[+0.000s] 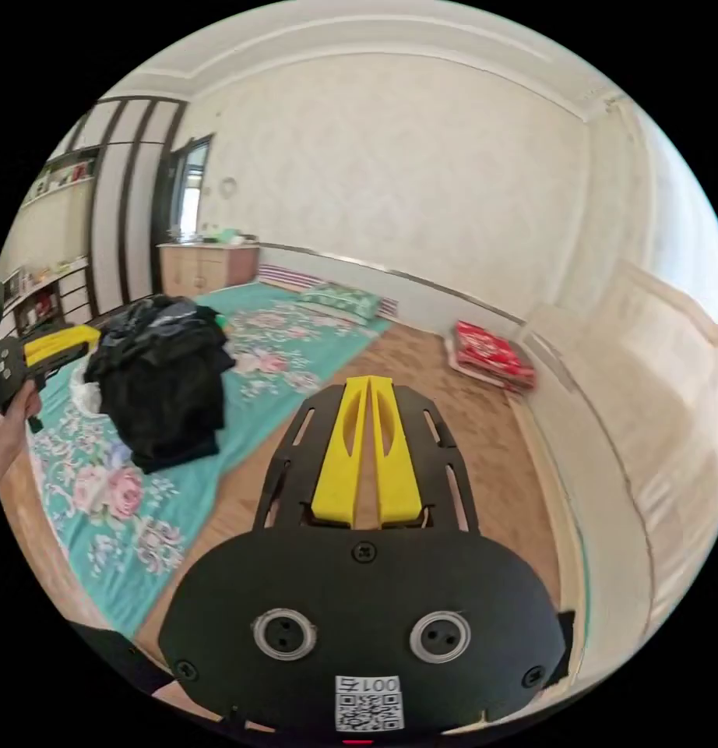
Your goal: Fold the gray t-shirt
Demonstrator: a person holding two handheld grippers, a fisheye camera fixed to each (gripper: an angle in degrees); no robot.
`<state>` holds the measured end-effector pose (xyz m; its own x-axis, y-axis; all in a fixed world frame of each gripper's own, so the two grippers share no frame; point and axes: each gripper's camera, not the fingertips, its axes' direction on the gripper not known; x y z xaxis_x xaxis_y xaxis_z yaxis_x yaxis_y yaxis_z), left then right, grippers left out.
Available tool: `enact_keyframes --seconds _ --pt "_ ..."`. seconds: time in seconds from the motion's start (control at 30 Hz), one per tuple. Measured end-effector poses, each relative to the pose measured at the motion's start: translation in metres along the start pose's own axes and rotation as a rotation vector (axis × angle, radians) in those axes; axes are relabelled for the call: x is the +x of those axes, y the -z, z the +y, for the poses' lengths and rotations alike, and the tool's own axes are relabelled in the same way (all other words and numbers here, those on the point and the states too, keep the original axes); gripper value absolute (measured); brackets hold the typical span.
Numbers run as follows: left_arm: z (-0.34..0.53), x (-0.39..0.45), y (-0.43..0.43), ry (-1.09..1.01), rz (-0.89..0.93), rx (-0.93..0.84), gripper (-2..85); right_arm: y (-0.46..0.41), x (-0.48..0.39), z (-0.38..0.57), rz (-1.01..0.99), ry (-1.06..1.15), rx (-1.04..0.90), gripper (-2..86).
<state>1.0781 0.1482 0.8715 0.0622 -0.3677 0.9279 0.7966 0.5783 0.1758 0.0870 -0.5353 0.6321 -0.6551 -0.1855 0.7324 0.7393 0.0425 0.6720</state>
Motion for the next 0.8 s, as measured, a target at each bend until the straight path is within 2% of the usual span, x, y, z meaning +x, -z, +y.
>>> enact_keyframes --seconds 0.07,0.13,0.23,0.43,0.53,0.6,0.67,0.73,0.8 --pt "0.008 -0.077 0.010 0.096 -0.105 0.096 6.6 -0.029 -0.049 -0.033 -0.126 0.053 0.007 4.9" --pt "0.020 -0.133 0.008 0.165 -0.150 0.179 7.8 -0.061 -0.094 -0.059 -0.236 0.083 0.009 6.7" --pt "0.035 -0.225 -0.029 0.213 -0.126 0.013 8.7 -0.127 -0.162 -0.083 -0.329 0.151 -0.030 8.5" --pt "0.078 -0.402 -0.140 0.339 -0.073 -0.301 9.2 -0.282 -0.276 -0.087 -0.502 0.277 -0.252 9.2" --pt "0.092 -0.472 -0.199 0.220 -0.098 -0.454 9.8 -0.341 -0.318 -0.070 -0.533 0.307 -0.332 8.5" --pt "0.101 -0.508 -0.230 0.190 -0.046 -0.535 10.4 -0.374 -0.339 -0.047 -0.551 0.307 -0.366 8.0" --pt "0.116 -0.550 -0.258 0.252 0.208 -0.562 9.8 -0.395 -0.349 -0.025 -0.577 0.306 -0.416 7.7" --pt "0.128 -0.576 -0.274 0.325 0.343 -0.574 7.9 -0.414 -0.356 -0.004 -0.596 0.328 -0.482 7.1" --pt "0.137 -0.601 -0.278 0.365 0.330 -0.552 2.5 -0.432 -0.360 0.019 -0.579 0.390 -0.563 5.5"
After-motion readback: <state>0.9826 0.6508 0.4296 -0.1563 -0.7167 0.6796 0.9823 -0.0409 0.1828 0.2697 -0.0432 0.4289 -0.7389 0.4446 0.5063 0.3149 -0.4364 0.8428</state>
